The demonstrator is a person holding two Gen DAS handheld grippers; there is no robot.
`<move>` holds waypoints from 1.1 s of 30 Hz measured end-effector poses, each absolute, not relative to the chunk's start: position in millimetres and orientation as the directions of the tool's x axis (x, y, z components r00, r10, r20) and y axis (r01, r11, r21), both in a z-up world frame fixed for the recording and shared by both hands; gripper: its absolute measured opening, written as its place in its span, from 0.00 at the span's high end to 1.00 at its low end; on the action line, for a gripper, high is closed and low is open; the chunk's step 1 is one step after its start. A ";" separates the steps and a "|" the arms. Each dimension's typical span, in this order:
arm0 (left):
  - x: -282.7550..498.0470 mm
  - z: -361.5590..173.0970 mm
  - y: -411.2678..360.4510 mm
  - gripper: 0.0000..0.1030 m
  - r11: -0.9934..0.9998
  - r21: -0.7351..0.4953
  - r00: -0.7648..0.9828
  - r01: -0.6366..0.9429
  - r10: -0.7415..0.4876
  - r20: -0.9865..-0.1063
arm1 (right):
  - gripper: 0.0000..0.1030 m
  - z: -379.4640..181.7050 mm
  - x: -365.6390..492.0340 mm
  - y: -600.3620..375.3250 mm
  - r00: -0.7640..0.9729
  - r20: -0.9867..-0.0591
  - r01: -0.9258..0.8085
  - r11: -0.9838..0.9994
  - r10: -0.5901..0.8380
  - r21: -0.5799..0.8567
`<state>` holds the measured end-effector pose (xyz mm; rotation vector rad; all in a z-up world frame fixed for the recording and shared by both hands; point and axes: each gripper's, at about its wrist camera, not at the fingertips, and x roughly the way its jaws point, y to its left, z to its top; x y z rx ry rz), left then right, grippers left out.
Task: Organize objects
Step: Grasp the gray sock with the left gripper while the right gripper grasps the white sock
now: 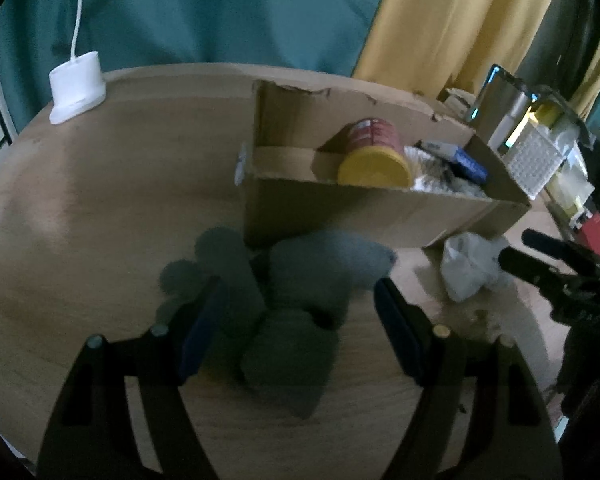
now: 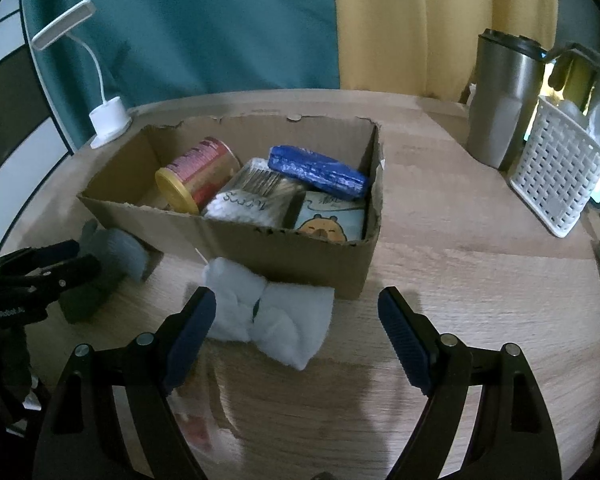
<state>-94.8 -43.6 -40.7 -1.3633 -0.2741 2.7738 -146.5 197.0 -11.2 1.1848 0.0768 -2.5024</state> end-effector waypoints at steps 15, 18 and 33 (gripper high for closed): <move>-102.6 -51.7 -36.9 0.26 -0.991 -0.134 -0.597 0.028 0.091 -0.797 | 0.17 -20.2 -156.1 191.1 -0.537 -0.781 0.354 -0.926 -0.318 0.133; -102.2 -53.4 -34.9 0.26 -0.993 -0.116 -0.601 0.022 0.080 -0.795 | 0.22 -22.9 -157.7 189.4 -0.527 -0.788 0.354 -0.925 -0.319 0.137; -101.7 -54.3 -31.6 0.44 -0.997 -0.080 -0.617 0.014 0.055 -0.785 | 0.40 -30.3 -160.4 184.2 -0.482 -0.794 0.384 -0.904 -0.370 0.187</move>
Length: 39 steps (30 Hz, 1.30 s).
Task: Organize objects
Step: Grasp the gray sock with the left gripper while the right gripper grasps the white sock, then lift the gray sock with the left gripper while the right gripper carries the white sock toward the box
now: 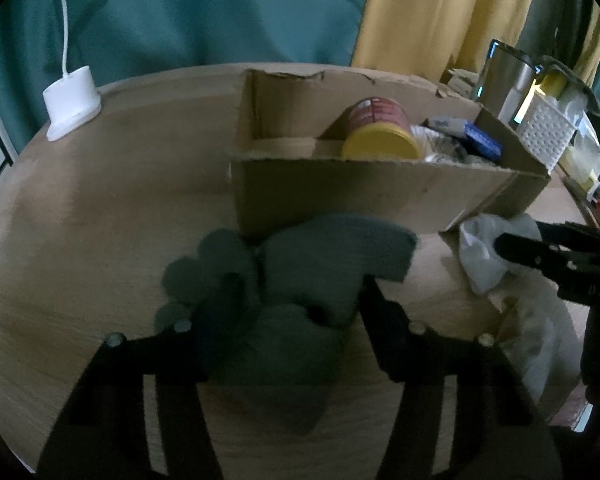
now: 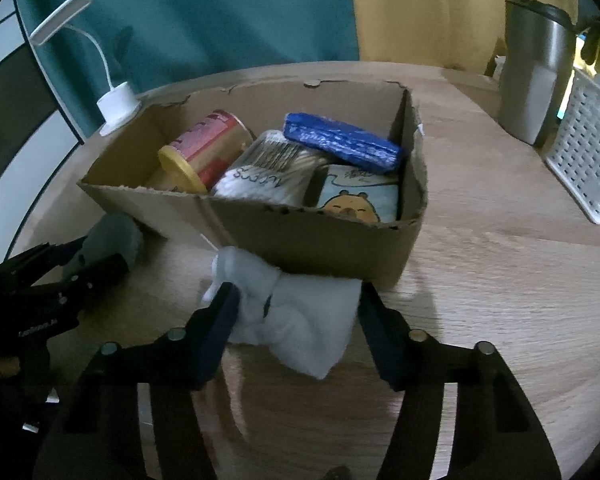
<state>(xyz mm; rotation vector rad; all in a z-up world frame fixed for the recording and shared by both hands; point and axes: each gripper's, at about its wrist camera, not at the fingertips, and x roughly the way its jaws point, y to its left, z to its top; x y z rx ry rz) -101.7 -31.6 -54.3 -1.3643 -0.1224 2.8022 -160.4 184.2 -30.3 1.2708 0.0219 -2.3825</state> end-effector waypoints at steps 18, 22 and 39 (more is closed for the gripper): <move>-94.7 -46.3 -32.1 0.51 -0.992 -0.128 -0.627 0.017 0.089 -0.774 | 0.51 -27.9 -155.0 190.8 -0.487 -0.786 0.403 -0.896 -0.381 0.184; -91.8 -41.8 -33.3 0.51 -0.991 -0.131 -0.637 0.017 0.090 -0.765 | 0.52 -25.1 -152.6 190.4 -0.494 -0.783 0.405 -0.897 -0.379 0.178; -80.1 -22.7 -33.6 0.51 -0.990 -0.138 -0.673 0.011 0.094 -0.734 | 0.62 -7.5 -140.3 193.6 -0.532 -0.760 0.411 -0.898 -0.375 0.155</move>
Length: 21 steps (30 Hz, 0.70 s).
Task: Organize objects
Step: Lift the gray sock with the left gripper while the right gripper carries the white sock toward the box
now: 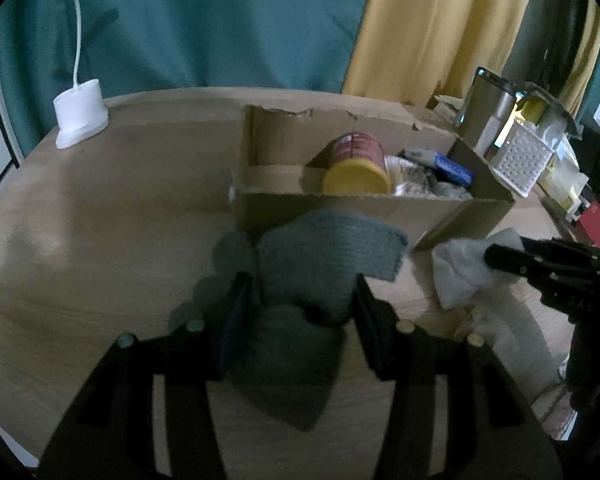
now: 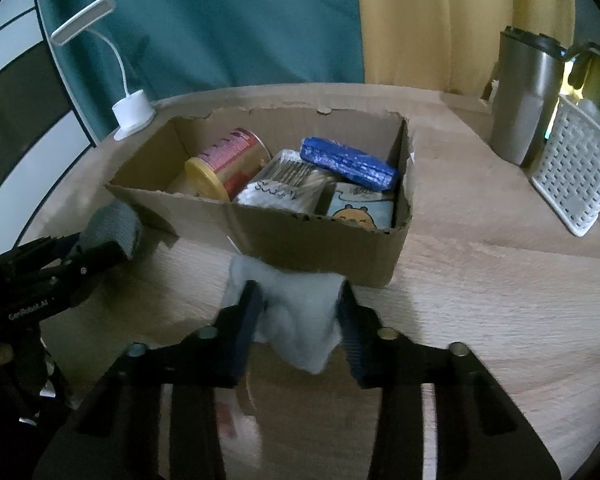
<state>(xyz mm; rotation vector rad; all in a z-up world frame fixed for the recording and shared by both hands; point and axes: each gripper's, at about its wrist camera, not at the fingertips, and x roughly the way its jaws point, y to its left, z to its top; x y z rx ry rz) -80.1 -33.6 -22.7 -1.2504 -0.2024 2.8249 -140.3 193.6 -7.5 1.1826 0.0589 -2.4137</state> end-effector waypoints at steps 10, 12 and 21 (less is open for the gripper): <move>-74.2 -8.6 -36.1 0.51 -0.990 -0.139 -0.698 0.016 0.089 -0.711 | 0.68 1.6 -133.3 195.7 -0.551 -0.746 0.421 -0.897 -0.374 0.138; -73.4 -7.0 -36.6 0.51 -0.990 -0.141 -0.700 0.016 0.089 -0.708 | 0.68 4.1 -132.2 196.3 -0.557 -0.742 0.421 -0.897 -0.374 0.136; -72.3 7.7 -39.6 0.51 -0.989 -0.144 -0.723 0.022 0.084 -0.685 | 0.68 15.4 -130.2 198.1 -0.577 -0.725 0.424 -0.897 -0.376 0.128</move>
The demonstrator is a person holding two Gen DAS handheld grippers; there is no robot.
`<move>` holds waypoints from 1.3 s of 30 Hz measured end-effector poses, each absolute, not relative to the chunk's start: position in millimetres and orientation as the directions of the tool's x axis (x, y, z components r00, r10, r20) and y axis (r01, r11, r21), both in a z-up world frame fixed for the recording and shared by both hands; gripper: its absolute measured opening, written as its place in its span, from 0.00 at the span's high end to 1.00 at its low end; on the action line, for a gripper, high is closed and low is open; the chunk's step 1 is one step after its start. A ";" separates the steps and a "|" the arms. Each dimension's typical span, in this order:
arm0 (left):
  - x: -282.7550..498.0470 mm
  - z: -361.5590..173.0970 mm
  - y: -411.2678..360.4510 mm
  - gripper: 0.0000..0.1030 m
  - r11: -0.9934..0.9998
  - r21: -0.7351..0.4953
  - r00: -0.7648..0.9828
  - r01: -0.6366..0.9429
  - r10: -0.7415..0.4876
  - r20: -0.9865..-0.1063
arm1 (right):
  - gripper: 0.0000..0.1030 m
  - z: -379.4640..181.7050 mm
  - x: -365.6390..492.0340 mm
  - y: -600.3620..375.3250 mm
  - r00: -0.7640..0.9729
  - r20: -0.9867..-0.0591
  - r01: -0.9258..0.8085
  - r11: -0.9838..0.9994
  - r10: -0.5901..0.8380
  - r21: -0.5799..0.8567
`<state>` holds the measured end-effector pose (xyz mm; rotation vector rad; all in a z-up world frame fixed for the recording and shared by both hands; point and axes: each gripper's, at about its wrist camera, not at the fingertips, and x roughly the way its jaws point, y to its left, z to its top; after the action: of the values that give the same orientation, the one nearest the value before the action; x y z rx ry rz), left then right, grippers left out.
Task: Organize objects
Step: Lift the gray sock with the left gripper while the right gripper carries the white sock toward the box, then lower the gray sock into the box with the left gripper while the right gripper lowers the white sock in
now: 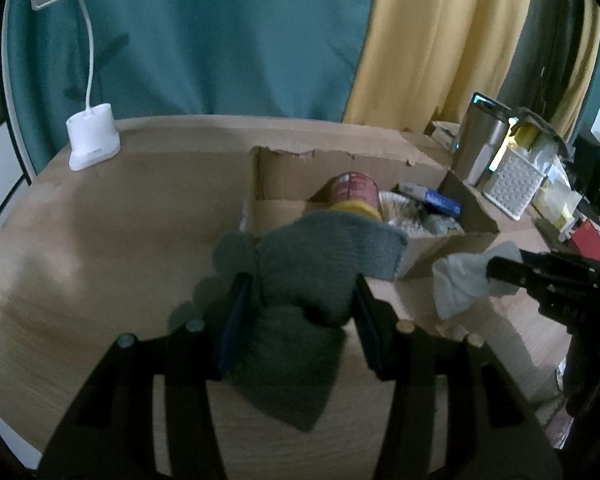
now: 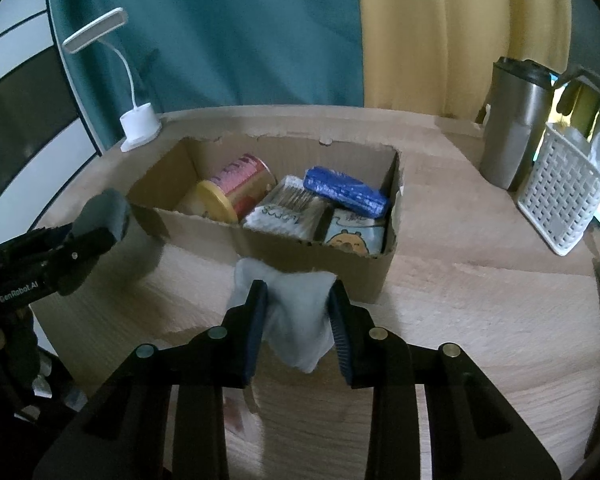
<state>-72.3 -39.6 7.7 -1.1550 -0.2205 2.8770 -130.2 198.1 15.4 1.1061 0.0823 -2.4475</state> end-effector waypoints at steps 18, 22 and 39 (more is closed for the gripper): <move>-81.0 33.7 -40.4 0.51 -0.985 -0.170 -0.761 0.024 0.092 -0.642 | 0.68 39.9 -134.5 203.4 -0.614 -0.687 0.434 -0.893 -0.388 0.117; -85.1 36.1 -40.5 0.51 -0.985 -0.174 -0.763 0.023 0.095 -0.639 | 0.69 44.0 -135.0 204.4 -0.619 -0.681 0.438 -0.892 -0.392 0.115; -102.5 53.7 -42.4 0.51 -0.984 -0.175 -0.786 0.010 0.101 -0.610 | 0.69 70.4 -138.8 205.4 -0.649 -0.646 0.451 -0.887 -0.402 0.099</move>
<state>-102.5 -42.4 53.7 -1.0089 -0.2624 2.9123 -138.8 205.4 70.4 0.9513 0.0968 -2.4893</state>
